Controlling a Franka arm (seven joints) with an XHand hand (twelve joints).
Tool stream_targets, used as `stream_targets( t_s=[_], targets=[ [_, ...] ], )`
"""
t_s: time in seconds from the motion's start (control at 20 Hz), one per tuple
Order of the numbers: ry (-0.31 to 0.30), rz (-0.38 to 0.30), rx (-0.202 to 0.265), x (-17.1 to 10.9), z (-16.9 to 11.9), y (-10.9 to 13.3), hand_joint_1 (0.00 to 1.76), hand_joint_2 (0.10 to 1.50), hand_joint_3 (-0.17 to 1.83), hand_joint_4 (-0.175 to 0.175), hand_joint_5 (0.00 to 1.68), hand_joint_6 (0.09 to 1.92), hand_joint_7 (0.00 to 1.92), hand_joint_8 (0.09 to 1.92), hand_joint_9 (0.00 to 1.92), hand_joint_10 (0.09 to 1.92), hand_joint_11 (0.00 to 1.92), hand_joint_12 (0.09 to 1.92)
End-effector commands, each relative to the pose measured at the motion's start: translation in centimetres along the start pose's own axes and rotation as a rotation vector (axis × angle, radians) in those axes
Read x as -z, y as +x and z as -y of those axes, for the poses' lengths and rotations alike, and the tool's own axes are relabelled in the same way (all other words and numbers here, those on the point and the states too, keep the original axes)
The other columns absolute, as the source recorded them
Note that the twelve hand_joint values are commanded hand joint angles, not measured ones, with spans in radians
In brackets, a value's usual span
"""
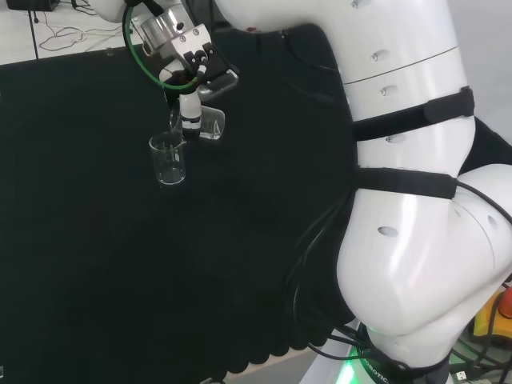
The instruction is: Pour the water from the handheld beaker into the one on the table.
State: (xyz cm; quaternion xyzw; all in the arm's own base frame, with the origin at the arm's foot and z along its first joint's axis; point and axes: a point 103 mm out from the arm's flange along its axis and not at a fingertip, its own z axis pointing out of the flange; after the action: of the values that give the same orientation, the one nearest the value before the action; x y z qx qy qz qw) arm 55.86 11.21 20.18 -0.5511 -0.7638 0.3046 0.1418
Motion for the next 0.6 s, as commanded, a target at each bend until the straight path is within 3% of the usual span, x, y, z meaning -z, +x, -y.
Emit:
stream_targets(
  t_s=[0.05, 0.6],
  targets=[
    [0.029, 0.025, -0.010, 0.00, -0.09, 0.32, 1.43, 0.52, 1.08, -0.175, 1.00, 1.21, 1.08, 1.25, 1.23, 1.13, 0.93, 1.10],
    [0.058, 0.054, -0.033, 0.26, -0.29, 0.61, 1.43, 0.52, 1.08, -0.175, 1.00, 1.21, 1.08, 1.25, 1.23, 1.13, 0.93, 1.10]
  ],
)
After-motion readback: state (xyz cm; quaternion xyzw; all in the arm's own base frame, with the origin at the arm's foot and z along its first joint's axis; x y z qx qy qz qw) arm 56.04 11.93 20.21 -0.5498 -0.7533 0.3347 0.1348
